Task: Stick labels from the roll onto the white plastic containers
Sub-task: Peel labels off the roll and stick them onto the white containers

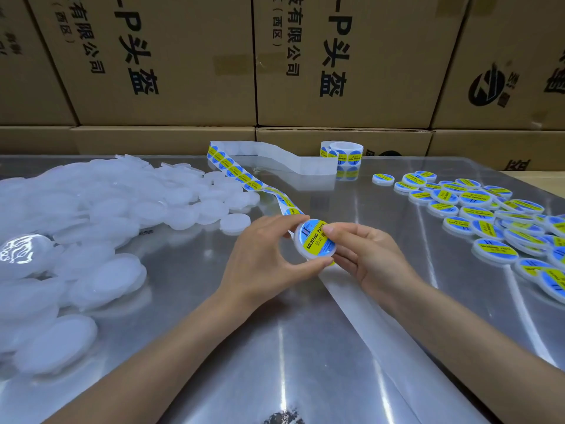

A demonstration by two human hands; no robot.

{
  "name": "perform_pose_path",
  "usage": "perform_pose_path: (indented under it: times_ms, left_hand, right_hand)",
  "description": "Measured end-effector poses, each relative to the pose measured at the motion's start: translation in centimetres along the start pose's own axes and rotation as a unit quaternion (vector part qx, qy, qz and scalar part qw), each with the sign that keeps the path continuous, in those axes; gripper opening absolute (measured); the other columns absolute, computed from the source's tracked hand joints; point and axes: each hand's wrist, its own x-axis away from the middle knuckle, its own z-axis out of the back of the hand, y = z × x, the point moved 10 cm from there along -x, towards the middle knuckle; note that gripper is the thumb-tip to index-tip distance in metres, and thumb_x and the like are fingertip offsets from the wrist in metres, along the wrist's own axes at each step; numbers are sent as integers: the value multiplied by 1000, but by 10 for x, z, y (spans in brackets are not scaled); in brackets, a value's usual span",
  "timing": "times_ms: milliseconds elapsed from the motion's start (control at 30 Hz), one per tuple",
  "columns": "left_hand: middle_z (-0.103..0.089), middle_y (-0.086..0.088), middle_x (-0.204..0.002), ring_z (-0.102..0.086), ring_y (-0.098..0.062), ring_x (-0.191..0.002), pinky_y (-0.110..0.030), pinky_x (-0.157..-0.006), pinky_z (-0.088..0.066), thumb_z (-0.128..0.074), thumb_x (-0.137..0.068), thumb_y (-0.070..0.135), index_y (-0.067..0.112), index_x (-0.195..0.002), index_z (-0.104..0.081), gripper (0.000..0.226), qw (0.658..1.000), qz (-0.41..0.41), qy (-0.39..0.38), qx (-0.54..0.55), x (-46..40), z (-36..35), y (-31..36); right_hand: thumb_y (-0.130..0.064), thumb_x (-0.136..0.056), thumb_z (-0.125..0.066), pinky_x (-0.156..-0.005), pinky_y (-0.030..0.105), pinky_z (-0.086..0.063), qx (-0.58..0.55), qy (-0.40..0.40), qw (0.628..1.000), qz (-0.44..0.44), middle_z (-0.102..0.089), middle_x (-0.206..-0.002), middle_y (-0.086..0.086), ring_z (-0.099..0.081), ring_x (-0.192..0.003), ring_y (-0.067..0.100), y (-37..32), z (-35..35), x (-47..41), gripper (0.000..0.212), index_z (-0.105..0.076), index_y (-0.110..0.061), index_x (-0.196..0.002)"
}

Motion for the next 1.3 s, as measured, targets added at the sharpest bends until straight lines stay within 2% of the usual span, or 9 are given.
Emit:
perform_pose_path:
  times_ms: [100,267,333,433,567,800,1033,1200,1300]
  left_hand:
    - [-68,11,-98,-60,-8,-81,-23,-78,-46,-80,-63,48,17,-107,-68,55,1000,-6,7,3,0,2,2]
    - [-69,8,-99,-61,-11,-80,-28,-79,-48,-84,-63,42,13,-108,-67,57,1000,-14,4,2,1,3,3]
    - [-69,8,-99,-61,-11,-80,-28,-79,-49,-84,-63,42,13,-109,-67,57,1000,-13,8,16,-1,5,4]
    - [-69,11,-100,-60,-6,-81,-23,-80,-47,-83,-63,37,15,-110,-67,54,999,-32,-6,41,-1,2,10]
    - [-66,14,-92,-58,-2,-78,-17,-77,-46,-85,-60,37,16,-107,-67,55,998,-47,-15,46,4,-3,17]
    - [-69,10,-87,-60,-4,-77,-25,-78,-49,-82,-61,47,21,-107,-67,55,995,-11,-17,94,3,-3,15]
    - [-40,-3,-147,-34,-18,-139,-32,-114,-26,-53,-87,41,9,-139,-44,62,981,-110,-148,-68,9,-33,31]
    - [-45,-9,-142,-41,-25,-134,-33,-111,-27,-50,-90,32,5,-134,-49,52,977,-109,-168,-79,9,-36,37]
    - [-58,-14,-128,-56,-32,-118,-42,-101,-40,-58,-86,17,1,-121,-62,39,976,-154,-112,-101,10,-31,48]
  right_hand:
    - [-11,-82,-68,-68,23,-57,30,28,999,36,-73,-87,14,-70,-74,18,-8,2,2,9,-65,-8,-89]
    - [-7,-82,-68,-79,33,-57,68,8,996,62,-72,-86,16,-69,-80,25,-19,-1,3,53,-46,-31,-125]
    - [-16,-83,-68,-77,32,-57,113,-23,991,69,-66,-78,11,-66,-79,21,-23,-6,4,53,-46,-32,-128]
    - [-36,-69,-76,-54,21,-52,259,-53,962,74,-63,-66,-4,-61,-63,7,-22,-19,6,50,-58,-19,-112]
    - [-32,-79,-72,-38,18,-40,358,-70,927,93,-52,-50,-5,-47,-43,8,-21,-28,7,27,-64,-6,-81]
    - [-52,-96,-33,-39,16,-40,289,-44,955,48,-49,-39,4,-46,-33,16,-14,-17,4,62,-60,-8,-61]
    - [-69,-90,-26,-36,17,-32,174,19,982,-67,-40,-33,4,-30,-25,14,8,0,0,81,-52,-17,-33]
    - [-70,-86,-35,-34,16,-28,109,38,990,-81,-34,-34,1,-25,-26,11,9,4,1,67,-53,-13,-57]
    - [-64,-89,-39,-34,17,-28,110,36,989,-87,-35,-36,-1,-25,-31,11,9,4,1,59,-49,-15,-59]
